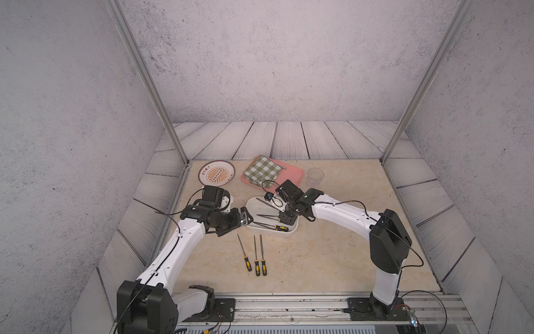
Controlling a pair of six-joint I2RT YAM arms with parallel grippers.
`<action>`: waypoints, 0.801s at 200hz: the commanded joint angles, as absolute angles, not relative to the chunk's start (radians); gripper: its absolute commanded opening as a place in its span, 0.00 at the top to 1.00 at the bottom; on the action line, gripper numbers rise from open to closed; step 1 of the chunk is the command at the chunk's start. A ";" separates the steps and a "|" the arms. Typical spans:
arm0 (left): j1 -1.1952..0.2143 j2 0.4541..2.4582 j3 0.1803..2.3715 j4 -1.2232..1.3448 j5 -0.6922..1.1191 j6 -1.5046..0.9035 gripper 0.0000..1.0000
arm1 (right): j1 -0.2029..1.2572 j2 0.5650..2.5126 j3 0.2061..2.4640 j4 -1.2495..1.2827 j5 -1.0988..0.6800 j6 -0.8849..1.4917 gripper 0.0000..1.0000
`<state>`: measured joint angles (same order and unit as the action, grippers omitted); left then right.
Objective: Put the file tool into the storage box
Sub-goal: Place the file tool in the storage box.
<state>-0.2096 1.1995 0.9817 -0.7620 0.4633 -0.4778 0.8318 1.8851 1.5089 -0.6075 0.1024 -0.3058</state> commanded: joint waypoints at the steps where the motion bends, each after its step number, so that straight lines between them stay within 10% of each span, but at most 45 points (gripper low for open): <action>1: -0.203 1.172 0.995 -0.789 0.417 -0.403 0.02 | 0.813 1.926 1.518 -0.559 0.074 -0.430 0.85; 160: -0.036 1.179 0.930 -0.658 0.546 -0.447 0.00 | 0.778 2.061 1.520 -0.452 0.153 -0.553 0.86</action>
<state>-0.0410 1.1599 0.9428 -0.6674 0.4866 -0.4503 0.7937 2.0487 1.5074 -0.4816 0.1341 -0.5297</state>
